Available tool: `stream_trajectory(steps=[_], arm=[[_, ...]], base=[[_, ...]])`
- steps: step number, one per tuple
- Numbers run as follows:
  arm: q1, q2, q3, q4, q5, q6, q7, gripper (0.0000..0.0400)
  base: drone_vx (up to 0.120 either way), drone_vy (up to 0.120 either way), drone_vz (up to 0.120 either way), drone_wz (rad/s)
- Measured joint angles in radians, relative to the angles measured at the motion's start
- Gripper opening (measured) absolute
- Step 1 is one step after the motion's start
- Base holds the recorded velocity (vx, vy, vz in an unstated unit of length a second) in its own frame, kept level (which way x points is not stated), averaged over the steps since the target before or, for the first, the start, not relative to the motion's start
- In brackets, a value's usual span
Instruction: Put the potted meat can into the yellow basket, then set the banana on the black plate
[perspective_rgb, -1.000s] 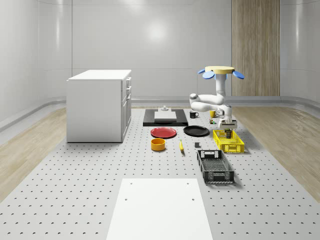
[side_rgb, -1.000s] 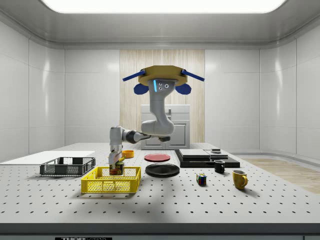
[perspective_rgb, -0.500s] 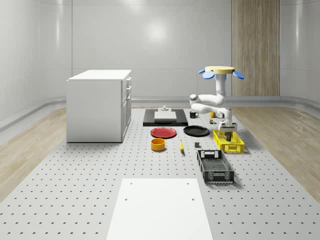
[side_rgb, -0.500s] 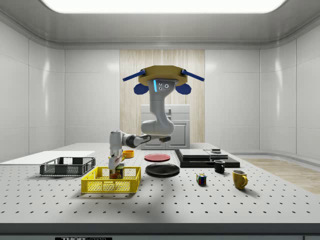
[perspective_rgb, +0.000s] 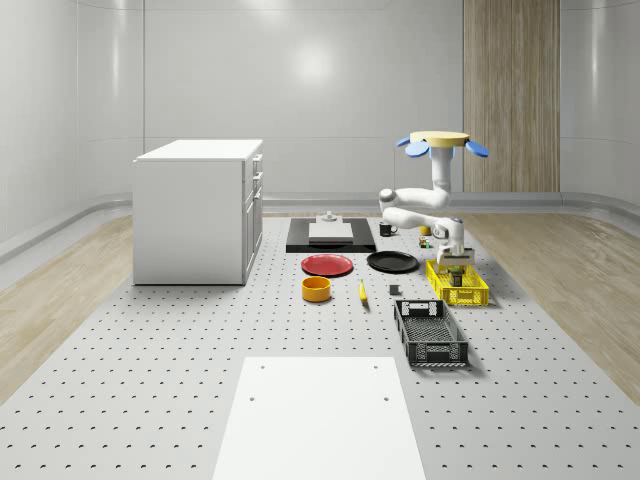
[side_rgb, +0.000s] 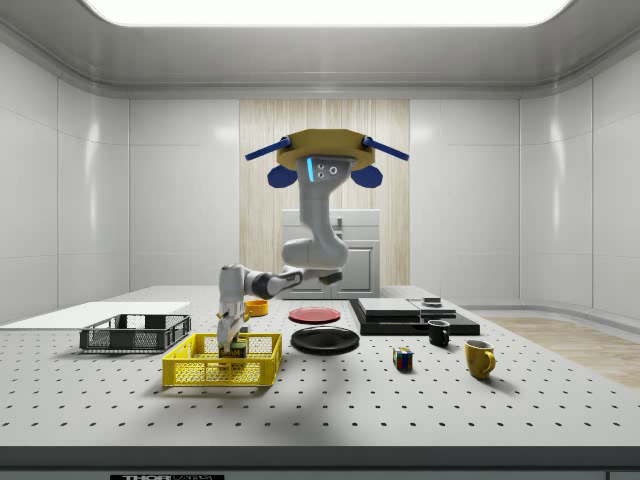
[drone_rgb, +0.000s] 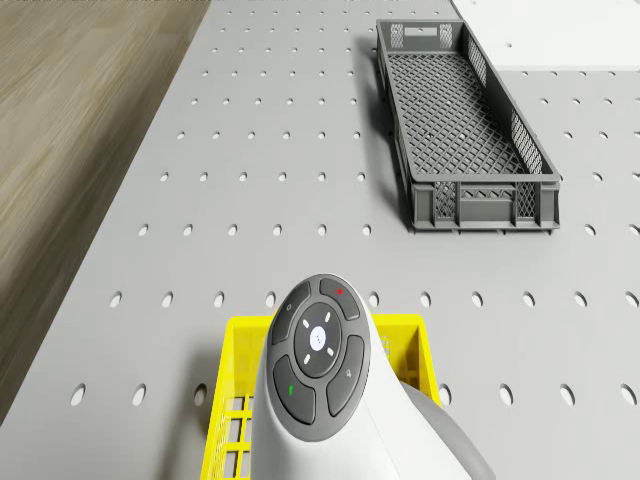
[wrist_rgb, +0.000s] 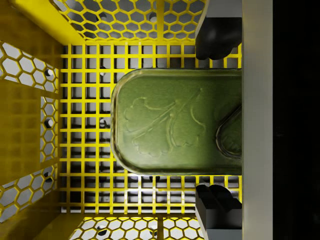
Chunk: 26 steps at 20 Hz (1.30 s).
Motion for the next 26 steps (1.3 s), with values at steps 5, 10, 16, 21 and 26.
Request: stream_trajectory(steps=[5, 10, 16, 21, 26], arm=[[0.004, 0.003, 0.01, -0.004, 0.01, -0.007, -0.001, 0.0394], [0.005, 0.005, 0.014, -0.006, 0.013, -0.01, -0.002, 0.0398], [0.007, 0.007, 0.014, -0.006, 0.013, -0.012, -0.003, 0.04], [0.007, 0.008, 0.014, -0.007, 0.013, -0.014, -0.003, 0.04], [0.008, 0.01, 0.014, -0.007, 0.012, -0.015, -0.004, 0.04]], base=[[0.0, -0.016, 0.12, 0.0], [0.12, -0.12, 0.008, 0.0], [0.12, -0.12, 0.0, 0.0], [0.008, -0.12, 0.0, 0.0], [0.04, -0.12, 0.0, 0.0]])
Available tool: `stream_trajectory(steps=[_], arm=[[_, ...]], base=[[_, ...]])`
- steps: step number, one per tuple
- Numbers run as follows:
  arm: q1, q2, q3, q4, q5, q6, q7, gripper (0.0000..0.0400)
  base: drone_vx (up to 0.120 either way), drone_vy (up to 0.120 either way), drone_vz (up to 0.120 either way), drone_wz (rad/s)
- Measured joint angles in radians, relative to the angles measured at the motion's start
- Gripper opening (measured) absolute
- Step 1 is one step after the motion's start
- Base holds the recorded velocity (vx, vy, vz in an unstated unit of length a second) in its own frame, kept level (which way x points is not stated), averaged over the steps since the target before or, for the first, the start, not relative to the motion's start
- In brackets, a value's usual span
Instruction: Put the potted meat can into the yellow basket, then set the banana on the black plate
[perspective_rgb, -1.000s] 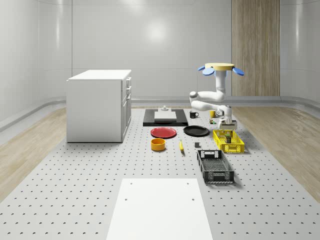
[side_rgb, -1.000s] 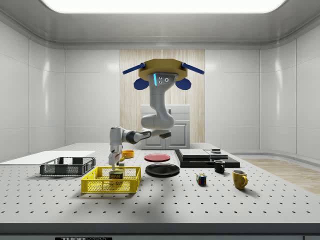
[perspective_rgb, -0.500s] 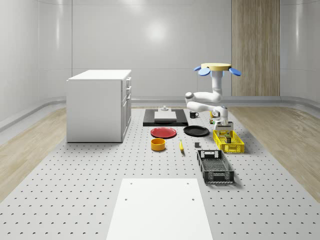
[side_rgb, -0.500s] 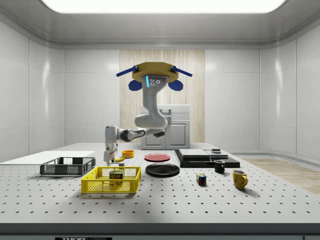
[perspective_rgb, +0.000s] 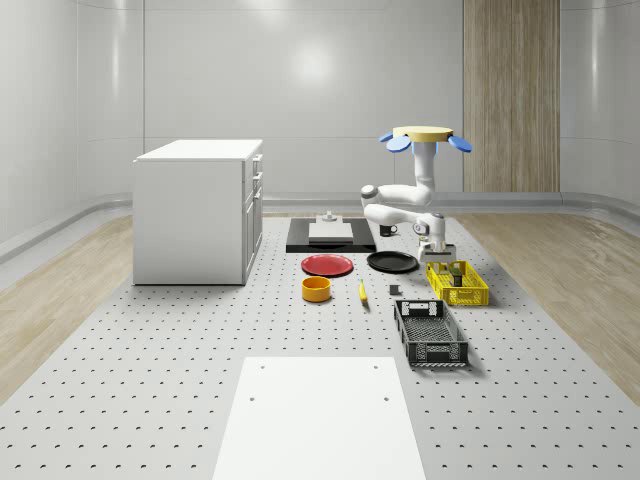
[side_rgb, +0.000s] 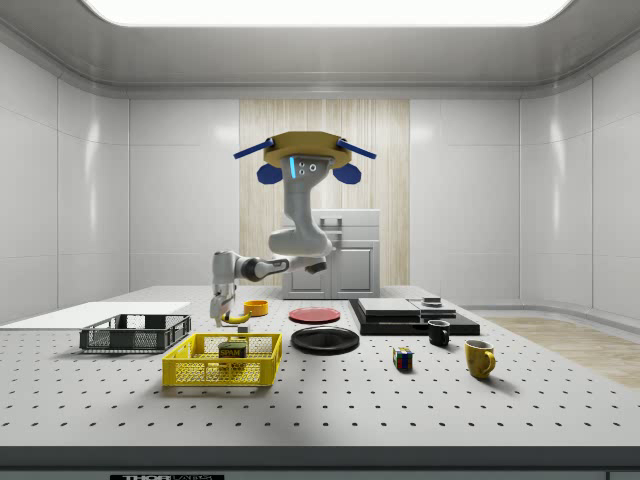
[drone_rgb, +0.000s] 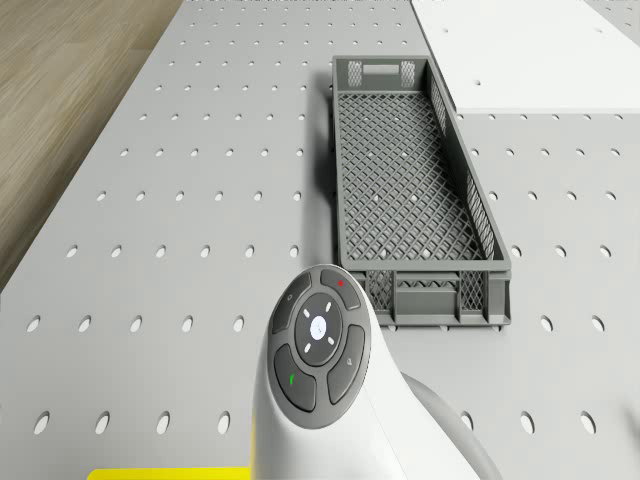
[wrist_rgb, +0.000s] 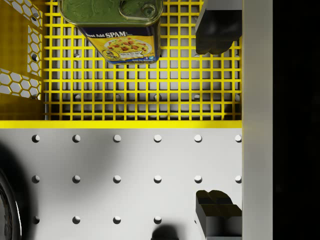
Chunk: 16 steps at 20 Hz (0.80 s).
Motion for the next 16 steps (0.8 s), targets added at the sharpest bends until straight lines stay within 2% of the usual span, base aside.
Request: stream_trajectory(steps=[16], arm=[[0.002, 0.004, -0.001, 0.0, -0.002, -0.004, -0.001, 0.04]], base=[[0.0, -0.12, 0.0, 0.0]])
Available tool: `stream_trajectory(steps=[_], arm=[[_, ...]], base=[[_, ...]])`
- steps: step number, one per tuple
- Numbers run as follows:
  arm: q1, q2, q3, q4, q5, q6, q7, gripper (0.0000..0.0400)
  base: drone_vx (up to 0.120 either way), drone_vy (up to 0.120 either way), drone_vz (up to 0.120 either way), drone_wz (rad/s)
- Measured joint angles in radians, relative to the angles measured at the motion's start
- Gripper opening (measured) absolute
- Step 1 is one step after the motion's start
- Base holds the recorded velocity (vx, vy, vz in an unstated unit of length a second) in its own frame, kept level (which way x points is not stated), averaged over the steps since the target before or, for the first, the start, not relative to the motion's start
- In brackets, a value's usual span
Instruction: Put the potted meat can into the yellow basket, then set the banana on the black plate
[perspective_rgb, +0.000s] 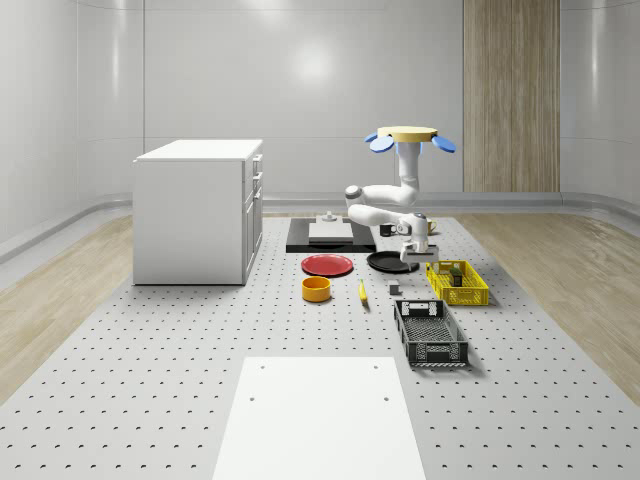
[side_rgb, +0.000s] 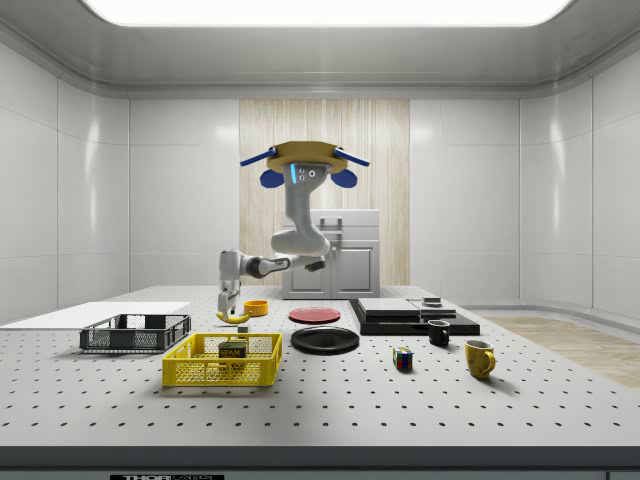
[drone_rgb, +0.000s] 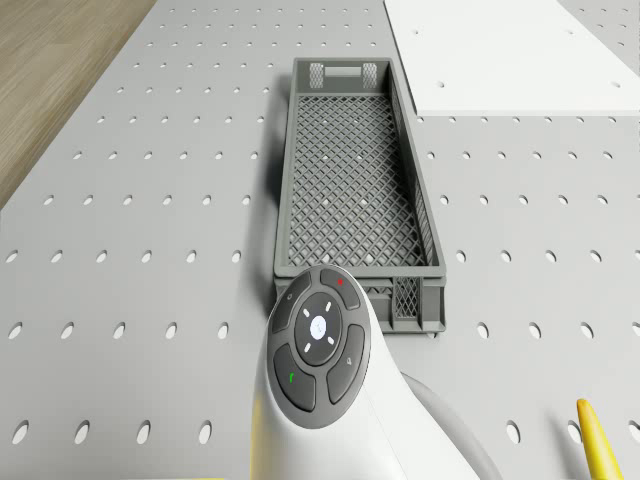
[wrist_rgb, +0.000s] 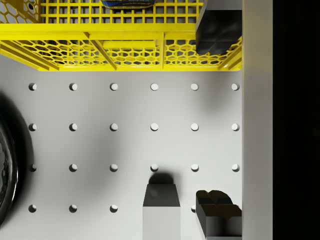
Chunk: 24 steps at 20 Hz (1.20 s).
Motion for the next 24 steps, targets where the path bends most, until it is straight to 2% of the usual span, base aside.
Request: stream_trajectory(steps=[4, 9, 24], arm=[[0.0, 0.001, 0.0, 0.0, 0.0, -0.001, 0.0, 0.04], [0.001, 0.002, 0.0, 0.0, -0.001, -0.002, -0.001, 0.04], [0.002, 0.005, -0.001, 0.0, -0.002, -0.004, -0.002, 0.04]], base=[[0.0, -0.12, 0.0, 0.0], [0.0, -0.12, -0.12, 0.0], [0.0, -0.12, 0.0, 0.0]])
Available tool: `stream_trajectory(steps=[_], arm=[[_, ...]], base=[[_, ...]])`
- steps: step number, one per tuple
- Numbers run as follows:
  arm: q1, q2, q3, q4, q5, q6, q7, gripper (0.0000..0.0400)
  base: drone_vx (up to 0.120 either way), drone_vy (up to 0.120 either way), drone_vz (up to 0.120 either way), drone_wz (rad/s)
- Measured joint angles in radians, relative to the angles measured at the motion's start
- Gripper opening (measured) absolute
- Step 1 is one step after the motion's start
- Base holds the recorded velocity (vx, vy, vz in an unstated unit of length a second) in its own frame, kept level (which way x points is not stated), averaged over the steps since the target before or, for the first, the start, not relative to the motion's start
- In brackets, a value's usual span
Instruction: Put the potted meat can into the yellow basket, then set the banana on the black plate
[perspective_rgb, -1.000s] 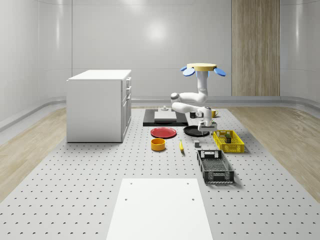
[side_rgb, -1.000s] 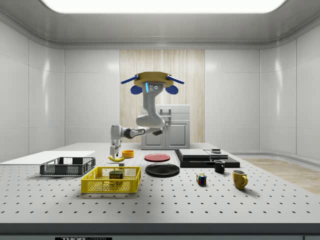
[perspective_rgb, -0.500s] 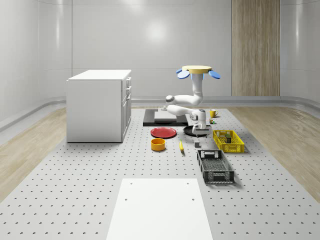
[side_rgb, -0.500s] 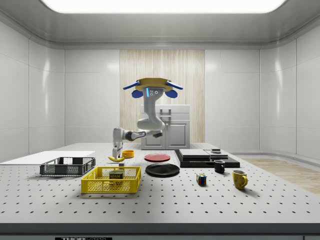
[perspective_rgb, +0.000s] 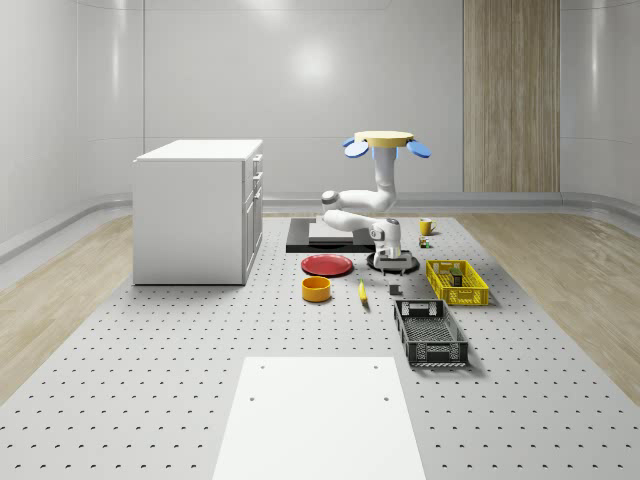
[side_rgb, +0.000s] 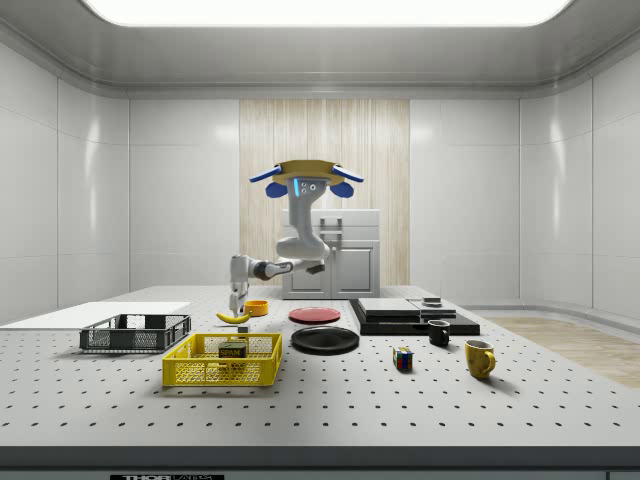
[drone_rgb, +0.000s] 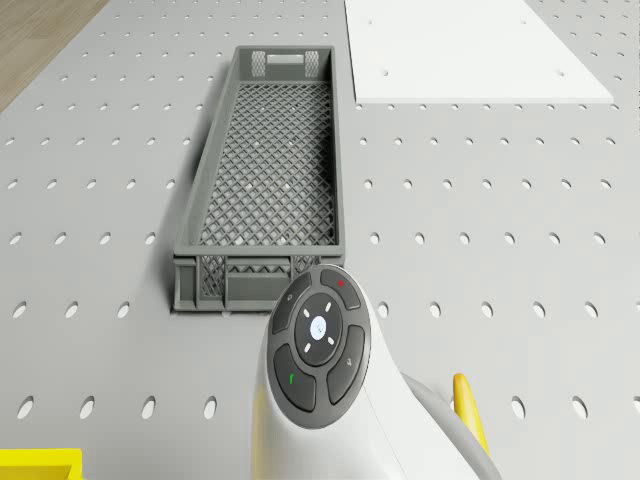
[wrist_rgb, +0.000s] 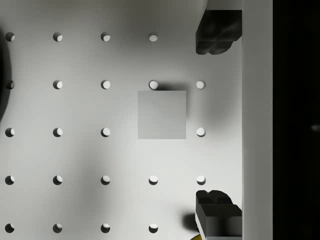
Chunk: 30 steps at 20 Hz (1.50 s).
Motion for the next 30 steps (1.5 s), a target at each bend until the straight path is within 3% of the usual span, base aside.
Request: stream_trajectory(steps=[4, 13, 25, 30], arm=[[0.0, 0.001, 0.0, 0.0, 0.0, -0.001, 0.0, 0.04], [0.001, 0.002, 0.0, 0.0, -0.001, -0.002, -0.001, 0.04], [0.002, 0.004, -0.001, 0.0, -0.002, -0.003, -0.001, 0.04], [0.001, 0.004, -0.009, 0.003, -0.009, 0.0, -0.002, 0.04]], base=[[0.0, -0.12, 0.0, 0.0], [0.116, -0.12, 0.0, 0.0], [0.0, -0.12, -0.057, 0.0], [0.0, 0.0, 0.0, 0.0]])
